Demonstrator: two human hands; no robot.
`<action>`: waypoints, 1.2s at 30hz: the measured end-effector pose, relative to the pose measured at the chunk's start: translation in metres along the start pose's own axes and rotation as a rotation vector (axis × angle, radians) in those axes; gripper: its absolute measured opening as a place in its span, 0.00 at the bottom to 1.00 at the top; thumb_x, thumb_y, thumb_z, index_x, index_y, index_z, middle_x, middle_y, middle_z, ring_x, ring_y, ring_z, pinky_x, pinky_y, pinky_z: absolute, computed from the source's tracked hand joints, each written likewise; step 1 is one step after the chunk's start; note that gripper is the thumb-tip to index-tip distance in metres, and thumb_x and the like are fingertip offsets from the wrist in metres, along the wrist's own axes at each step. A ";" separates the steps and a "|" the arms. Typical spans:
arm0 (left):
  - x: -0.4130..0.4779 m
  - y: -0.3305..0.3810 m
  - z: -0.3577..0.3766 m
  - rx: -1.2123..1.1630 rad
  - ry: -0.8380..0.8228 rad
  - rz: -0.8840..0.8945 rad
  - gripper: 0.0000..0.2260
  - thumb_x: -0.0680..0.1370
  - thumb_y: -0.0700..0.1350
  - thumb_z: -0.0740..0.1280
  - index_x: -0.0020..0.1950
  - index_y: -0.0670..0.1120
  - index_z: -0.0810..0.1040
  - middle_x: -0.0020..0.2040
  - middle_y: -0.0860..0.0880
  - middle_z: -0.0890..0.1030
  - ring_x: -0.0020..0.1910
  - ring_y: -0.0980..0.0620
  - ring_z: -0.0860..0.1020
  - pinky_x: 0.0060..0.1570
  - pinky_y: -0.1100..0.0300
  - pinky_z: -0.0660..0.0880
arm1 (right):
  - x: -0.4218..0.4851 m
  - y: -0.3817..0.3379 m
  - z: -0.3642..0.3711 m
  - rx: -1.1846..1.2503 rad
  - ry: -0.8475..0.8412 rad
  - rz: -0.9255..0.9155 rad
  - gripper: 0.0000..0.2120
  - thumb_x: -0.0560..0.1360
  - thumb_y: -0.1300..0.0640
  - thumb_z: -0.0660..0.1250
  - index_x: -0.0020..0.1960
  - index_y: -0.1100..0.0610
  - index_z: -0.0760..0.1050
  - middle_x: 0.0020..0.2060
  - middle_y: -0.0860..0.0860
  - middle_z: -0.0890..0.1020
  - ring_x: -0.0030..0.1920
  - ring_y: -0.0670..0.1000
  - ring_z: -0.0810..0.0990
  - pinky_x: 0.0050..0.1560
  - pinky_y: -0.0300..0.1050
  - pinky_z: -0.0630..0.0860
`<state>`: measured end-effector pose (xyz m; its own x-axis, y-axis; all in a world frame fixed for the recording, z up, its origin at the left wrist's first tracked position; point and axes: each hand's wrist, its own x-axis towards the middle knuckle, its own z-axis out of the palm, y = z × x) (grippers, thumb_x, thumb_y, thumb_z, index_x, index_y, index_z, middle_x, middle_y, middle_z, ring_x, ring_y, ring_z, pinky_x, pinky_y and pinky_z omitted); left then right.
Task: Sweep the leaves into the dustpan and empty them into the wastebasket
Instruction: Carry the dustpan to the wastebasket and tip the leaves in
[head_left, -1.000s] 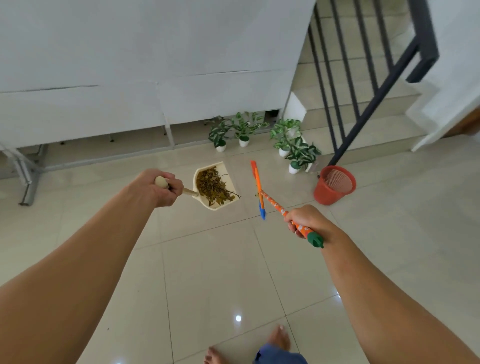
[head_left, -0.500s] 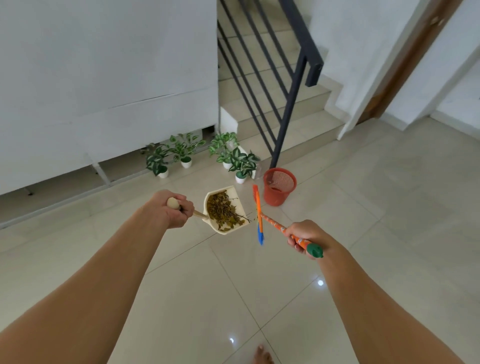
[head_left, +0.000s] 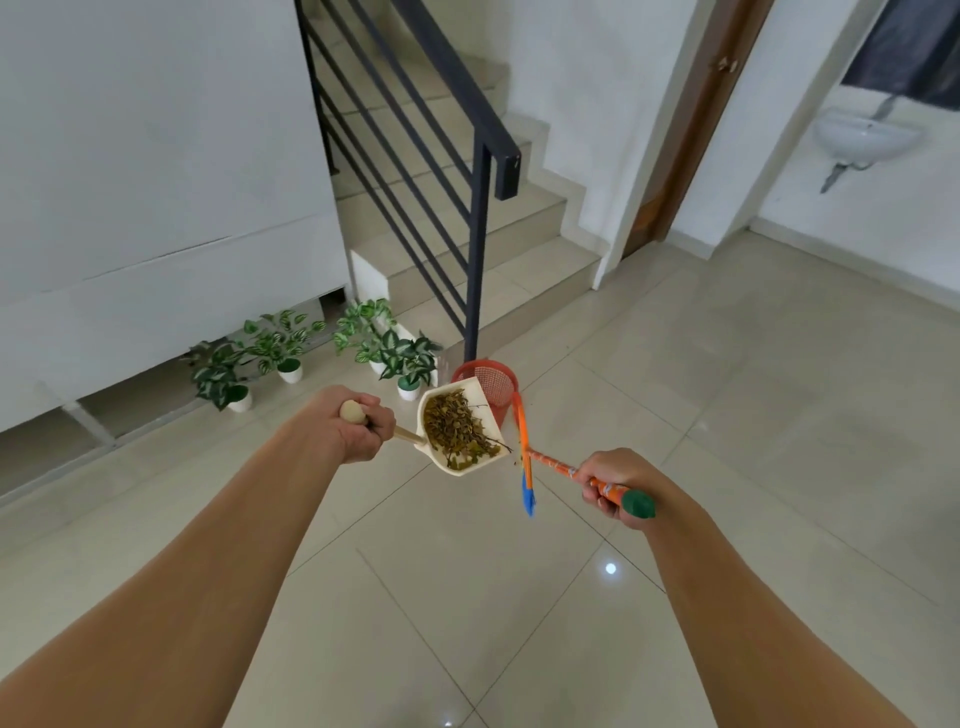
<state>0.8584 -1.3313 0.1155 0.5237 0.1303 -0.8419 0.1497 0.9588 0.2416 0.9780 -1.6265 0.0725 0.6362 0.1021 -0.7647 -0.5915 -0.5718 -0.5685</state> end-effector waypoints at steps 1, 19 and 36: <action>0.002 0.001 0.009 0.008 -0.011 -0.004 0.08 0.80 0.32 0.58 0.44 0.44 0.65 0.33 0.50 0.64 0.16 0.53 0.63 0.13 0.69 0.62 | 0.004 -0.004 -0.005 0.015 0.011 0.005 0.04 0.76 0.67 0.61 0.43 0.62 0.73 0.29 0.55 0.74 0.18 0.44 0.70 0.17 0.33 0.66; 0.071 0.077 0.119 0.130 -0.098 -0.015 0.07 0.80 0.33 0.58 0.45 0.44 0.67 0.30 0.49 0.66 0.16 0.56 0.64 0.13 0.69 0.63 | 0.067 -0.101 -0.027 0.255 0.151 -0.105 0.03 0.75 0.67 0.62 0.44 0.62 0.73 0.32 0.56 0.75 0.18 0.44 0.72 0.18 0.33 0.68; 0.149 0.025 0.169 0.356 0.001 0.116 0.06 0.84 0.37 0.57 0.48 0.40 0.68 0.29 0.49 0.68 0.15 0.58 0.66 0.11 0.71 0.62 | 0.153 -0.155 -0.075 0.211 -0.014 -0.162 0.06 0.75 0.67 0.60 0.46 0.62 0.75 0.23 0.52 0.75 0.24 0.46 0.72 0.18 0.35 0.68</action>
<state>1.0820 -1.3307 0.0774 0.5536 0.2329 -0.7995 0.3719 0.7899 0.4876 1.2042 -1.5838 0.0663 0.7250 0.1909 -0.6618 -0.5733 -0.3652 -0.7335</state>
